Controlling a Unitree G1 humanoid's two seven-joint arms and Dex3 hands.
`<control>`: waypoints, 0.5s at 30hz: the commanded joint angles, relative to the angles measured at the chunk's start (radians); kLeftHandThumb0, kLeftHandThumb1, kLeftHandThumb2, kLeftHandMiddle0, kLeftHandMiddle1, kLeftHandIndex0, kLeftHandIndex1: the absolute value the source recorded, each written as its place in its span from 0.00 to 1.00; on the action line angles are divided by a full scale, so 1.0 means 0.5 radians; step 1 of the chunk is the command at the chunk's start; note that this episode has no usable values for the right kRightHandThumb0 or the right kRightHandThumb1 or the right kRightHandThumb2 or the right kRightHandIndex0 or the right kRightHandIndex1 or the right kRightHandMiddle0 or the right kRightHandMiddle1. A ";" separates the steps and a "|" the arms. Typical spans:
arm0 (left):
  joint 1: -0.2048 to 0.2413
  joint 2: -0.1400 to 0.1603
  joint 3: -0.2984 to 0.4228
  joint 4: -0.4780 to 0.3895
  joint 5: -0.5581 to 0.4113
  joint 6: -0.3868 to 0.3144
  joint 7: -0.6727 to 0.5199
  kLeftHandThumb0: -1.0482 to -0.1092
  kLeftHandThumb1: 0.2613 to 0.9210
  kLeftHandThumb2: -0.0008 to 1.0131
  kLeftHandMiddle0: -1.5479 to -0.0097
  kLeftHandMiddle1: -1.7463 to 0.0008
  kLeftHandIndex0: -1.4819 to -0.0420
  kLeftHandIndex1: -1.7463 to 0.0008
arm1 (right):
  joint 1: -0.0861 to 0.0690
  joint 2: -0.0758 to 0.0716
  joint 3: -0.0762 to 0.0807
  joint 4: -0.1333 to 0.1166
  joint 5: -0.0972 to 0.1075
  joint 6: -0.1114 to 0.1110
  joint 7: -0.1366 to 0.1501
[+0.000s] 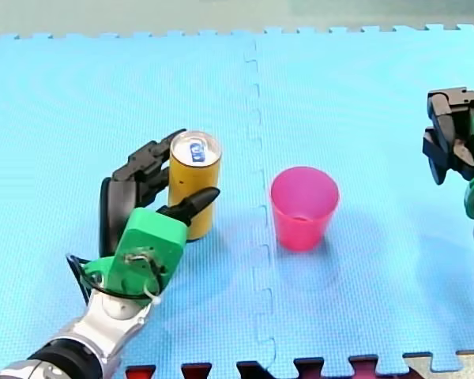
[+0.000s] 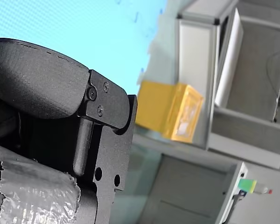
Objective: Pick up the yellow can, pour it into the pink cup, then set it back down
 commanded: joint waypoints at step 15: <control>-0.005 -0.042 0.157 0.020 -0.189 -0.126 -0.275 0.00 0.89 0.02 0.73 1.00 0.83 1.00 | -0.007 -0.014 -0.019 0.001 0.016 0.015 0.016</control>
